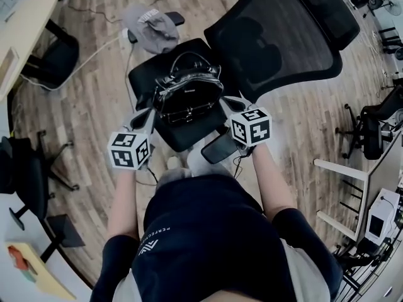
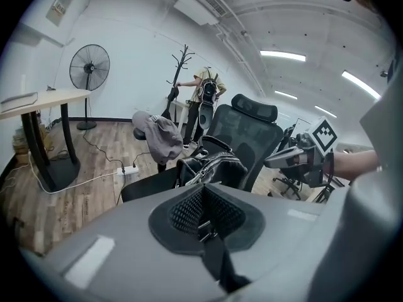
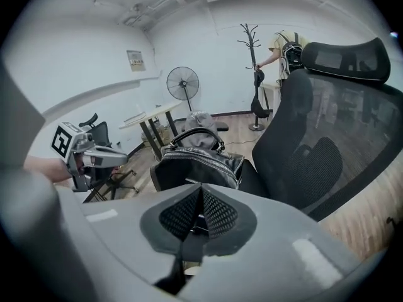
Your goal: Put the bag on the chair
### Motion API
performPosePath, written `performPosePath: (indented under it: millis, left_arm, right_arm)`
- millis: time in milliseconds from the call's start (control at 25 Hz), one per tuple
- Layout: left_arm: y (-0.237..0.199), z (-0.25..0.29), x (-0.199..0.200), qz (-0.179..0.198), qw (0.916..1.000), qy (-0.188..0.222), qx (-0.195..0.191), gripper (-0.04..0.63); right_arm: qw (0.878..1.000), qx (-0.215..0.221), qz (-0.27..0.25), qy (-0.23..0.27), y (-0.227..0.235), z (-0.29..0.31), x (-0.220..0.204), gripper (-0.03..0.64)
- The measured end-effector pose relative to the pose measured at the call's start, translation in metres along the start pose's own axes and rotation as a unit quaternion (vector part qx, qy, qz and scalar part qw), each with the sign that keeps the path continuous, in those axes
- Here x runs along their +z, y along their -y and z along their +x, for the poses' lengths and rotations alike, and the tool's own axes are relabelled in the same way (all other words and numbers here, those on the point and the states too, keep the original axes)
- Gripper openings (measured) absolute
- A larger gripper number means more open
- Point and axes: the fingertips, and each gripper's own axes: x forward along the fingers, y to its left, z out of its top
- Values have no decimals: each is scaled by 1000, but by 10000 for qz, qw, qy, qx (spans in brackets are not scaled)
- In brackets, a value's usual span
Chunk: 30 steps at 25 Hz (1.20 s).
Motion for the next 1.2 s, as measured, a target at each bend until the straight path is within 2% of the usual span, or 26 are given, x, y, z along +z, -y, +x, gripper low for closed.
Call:
performPosePath:
  millis: [240, 560, 1200]
  left_arm:
    - [8, -7, -6, 284, 9994, -179, 66, 14]
    - [4, -12, -18, 308, 9987, -282, 280, 14]
    - [-5, -26, -17, 16, 9984, -31, 567, 14]
  right_arm:
    - [9999, 79, 10, -70, -10, -4, -9, 2]
    - [9999, 105, 10, -58, -15, -7, -10, 2]
    - [9998, -77, 68, -145, -3, -12, -12, 2]
